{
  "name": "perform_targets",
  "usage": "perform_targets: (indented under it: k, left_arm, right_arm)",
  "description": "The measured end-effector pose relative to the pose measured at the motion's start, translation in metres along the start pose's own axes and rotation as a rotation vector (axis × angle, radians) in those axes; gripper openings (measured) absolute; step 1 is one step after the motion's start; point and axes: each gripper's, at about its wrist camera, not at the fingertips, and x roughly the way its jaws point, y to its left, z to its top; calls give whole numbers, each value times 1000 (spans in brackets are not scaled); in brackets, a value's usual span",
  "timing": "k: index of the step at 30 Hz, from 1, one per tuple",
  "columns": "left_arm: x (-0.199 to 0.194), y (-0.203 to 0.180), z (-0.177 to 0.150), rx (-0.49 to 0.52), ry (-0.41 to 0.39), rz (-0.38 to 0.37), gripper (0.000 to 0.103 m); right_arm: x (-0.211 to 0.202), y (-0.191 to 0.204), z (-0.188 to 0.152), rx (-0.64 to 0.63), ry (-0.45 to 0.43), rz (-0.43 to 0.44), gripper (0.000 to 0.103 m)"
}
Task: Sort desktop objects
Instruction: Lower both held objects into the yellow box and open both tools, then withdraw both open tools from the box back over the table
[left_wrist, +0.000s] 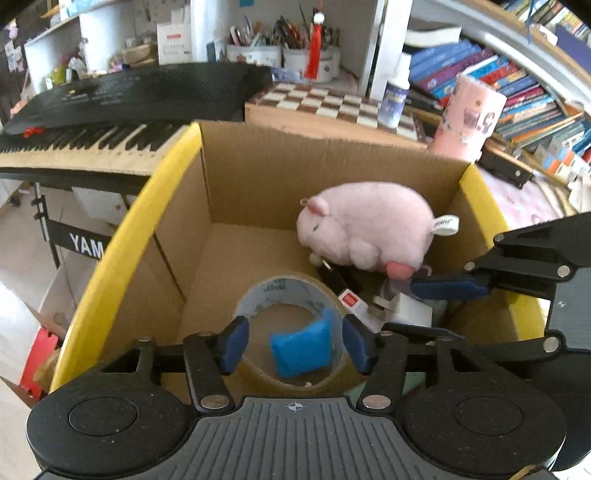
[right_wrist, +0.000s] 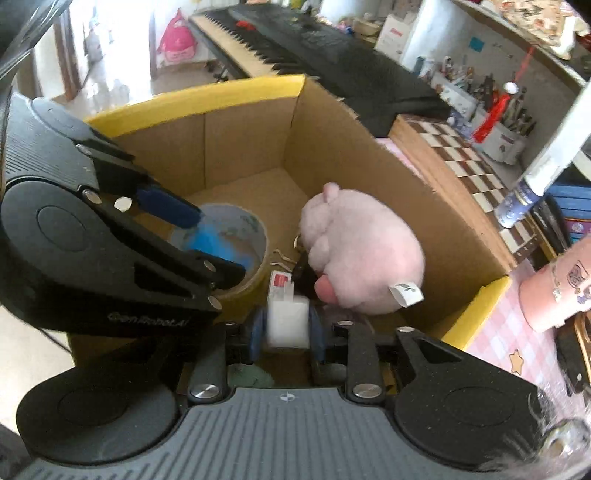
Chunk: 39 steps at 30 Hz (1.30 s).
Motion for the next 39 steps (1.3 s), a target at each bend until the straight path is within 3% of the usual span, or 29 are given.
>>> perform_targets:
  k: [9,14,22,27,33,36,39]
  left_arm:
    - [-63,-1,-16,9,-207,-27,63]
    - [-104,-9,-35,52,-333,-34,67]
    - [-156,-18,-80,106,-469,-54,75]
    - [-171,-24,-113,137,-495,-55,80]
    - [-177,-31,-154,159,-476,-52,84]
    - [-180,-33,-169,148,-442,-25,85]
    - [-186,-31,-181,108,-428,-19,88]
  right_arm:
    - [-62,7,-18,176,-169,-50,35]
    - [-104,21,-34,263,-271,-149,36]
    - [-164,52,-78,460,-400,-339,47]
    - [-190,85,-113,552,-430,-470,53]
    - [-205,127,-157,633,-403,-587,60]
    - [-209,147,-176,669,-375,-628,71]
    - [-210,163,-190,712,-347,-668,90]
